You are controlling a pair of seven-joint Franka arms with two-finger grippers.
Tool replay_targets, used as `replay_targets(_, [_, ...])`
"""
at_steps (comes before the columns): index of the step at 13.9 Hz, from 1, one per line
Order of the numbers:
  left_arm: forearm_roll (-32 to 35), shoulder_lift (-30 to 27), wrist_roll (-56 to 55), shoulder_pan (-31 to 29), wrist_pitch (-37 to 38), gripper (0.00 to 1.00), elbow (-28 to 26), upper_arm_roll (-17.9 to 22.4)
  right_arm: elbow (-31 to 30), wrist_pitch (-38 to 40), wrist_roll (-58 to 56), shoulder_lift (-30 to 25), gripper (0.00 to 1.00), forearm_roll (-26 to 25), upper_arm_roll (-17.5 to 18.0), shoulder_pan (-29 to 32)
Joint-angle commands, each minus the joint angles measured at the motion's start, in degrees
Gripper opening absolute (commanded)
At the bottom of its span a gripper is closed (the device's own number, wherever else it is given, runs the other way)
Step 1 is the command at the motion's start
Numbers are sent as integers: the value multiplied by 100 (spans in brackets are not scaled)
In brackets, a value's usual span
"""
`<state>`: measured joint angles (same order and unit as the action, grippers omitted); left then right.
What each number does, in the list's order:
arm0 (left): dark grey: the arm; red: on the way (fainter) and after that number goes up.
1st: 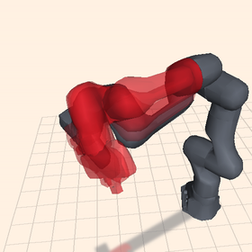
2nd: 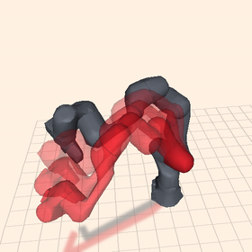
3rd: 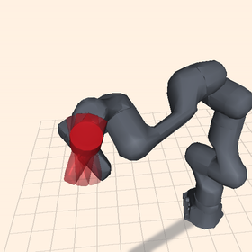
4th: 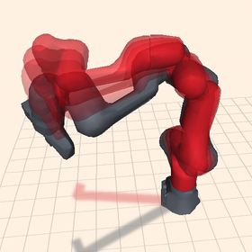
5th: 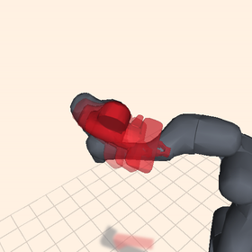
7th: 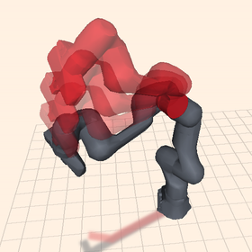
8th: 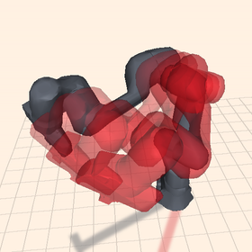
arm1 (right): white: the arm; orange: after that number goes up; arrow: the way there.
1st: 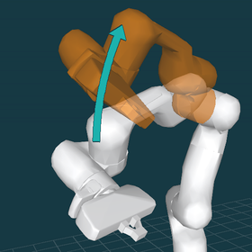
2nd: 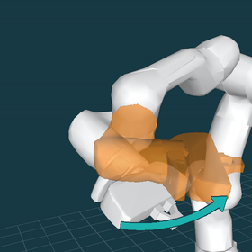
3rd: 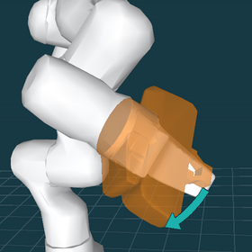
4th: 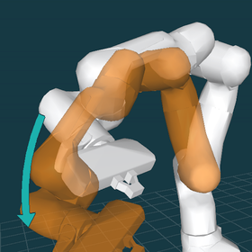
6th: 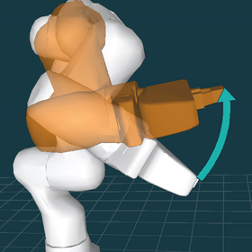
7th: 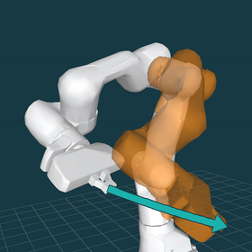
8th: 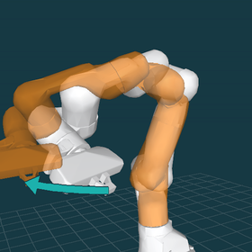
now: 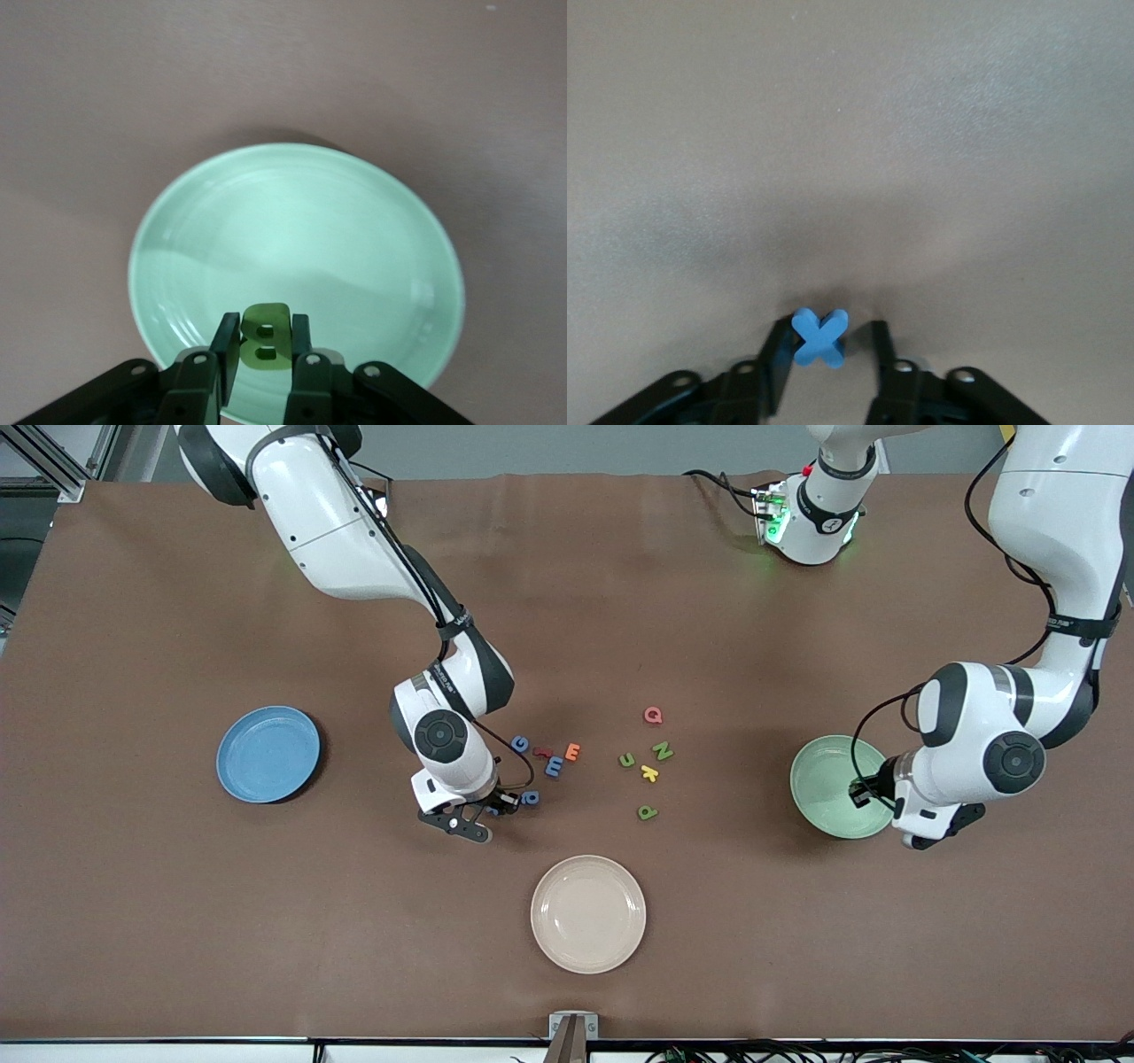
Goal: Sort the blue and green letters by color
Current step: 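Carry the green B to the green plate while the right gripper lifts the X, then release the B on the green plate while the right gripper drops the X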
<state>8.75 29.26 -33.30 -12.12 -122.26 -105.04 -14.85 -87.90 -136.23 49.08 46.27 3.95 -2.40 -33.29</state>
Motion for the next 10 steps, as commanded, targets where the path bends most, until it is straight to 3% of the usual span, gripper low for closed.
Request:
replay_targets(1, [292, 88, 130, -97, -52, 1, -69, -61, 159, -53, 128, 163, 6, -96, -41, -37])
replay_targets(2, [398, 114, 130, -149, -131, 1, -96, -61, 159, -27, 111, 155, 1, -105, -41, -37])
replay_targets(5, [828, 132, 139, -273, -586, 1, -402, -61, 159, 253, 14, 23, 0, -315, -50, 129])
replay_targets(7, [917, 158, 139, -351, -781, 1, -500, -70, 185, 754, -361, -126, 0, -623, -41, 348])
replay_targets(10, [917, 203, 139, -352, -878, 1, -518, -70, -77, 1869, -1494, -853, 0, -641, -41, 849])
